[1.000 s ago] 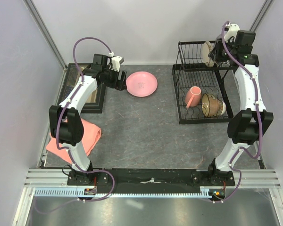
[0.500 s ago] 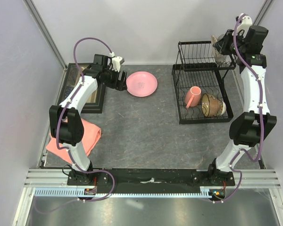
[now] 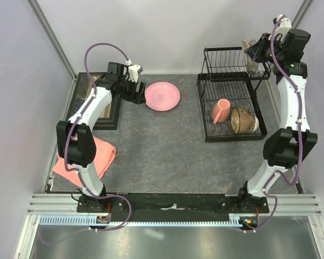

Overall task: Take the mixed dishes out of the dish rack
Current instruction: Pick up the plate from the dish rack.

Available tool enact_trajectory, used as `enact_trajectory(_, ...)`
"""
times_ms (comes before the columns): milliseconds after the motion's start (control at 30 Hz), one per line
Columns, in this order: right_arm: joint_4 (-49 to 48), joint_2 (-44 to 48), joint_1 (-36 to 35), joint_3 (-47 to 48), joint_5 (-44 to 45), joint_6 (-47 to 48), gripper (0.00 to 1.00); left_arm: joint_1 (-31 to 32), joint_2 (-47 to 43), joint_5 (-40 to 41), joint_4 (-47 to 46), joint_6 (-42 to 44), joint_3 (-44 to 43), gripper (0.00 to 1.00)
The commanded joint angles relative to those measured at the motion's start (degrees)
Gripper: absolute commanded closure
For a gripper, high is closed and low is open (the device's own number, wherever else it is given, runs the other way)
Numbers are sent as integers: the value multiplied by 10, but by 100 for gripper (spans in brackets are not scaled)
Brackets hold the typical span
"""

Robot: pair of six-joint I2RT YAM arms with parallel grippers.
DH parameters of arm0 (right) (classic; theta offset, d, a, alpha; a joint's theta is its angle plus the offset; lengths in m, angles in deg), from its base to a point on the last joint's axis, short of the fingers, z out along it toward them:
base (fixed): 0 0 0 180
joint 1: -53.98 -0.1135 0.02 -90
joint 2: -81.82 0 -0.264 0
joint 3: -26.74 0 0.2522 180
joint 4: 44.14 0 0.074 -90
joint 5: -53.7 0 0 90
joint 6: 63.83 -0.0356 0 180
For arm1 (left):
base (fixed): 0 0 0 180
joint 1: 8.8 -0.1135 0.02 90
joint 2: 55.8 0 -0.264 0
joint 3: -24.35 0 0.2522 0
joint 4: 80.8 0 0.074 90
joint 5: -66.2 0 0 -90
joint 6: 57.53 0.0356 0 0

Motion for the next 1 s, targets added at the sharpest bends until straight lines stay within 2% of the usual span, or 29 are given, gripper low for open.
enact_trajectory(0,-59,17,3,26,-39,-11,100,3,-14,-15,-18,21,-1,16)
enact_trajectory(333,-57,34,-17,-4,-79,6,100,4,-17,-11,-18,19,-13,16)
enact_trajectory(567,-22,75,-60,-12,-34,74,100,5,-30,-6,-14,26,-27,16)
enact_trajectory(733,23,111,-119,-15,43,169,100,5,-39,-23,-1,17,-40,16)
enact_trajectory(967,65,146,-195,-22,106,243,100,5,-55,-33,7,6,-42,16)
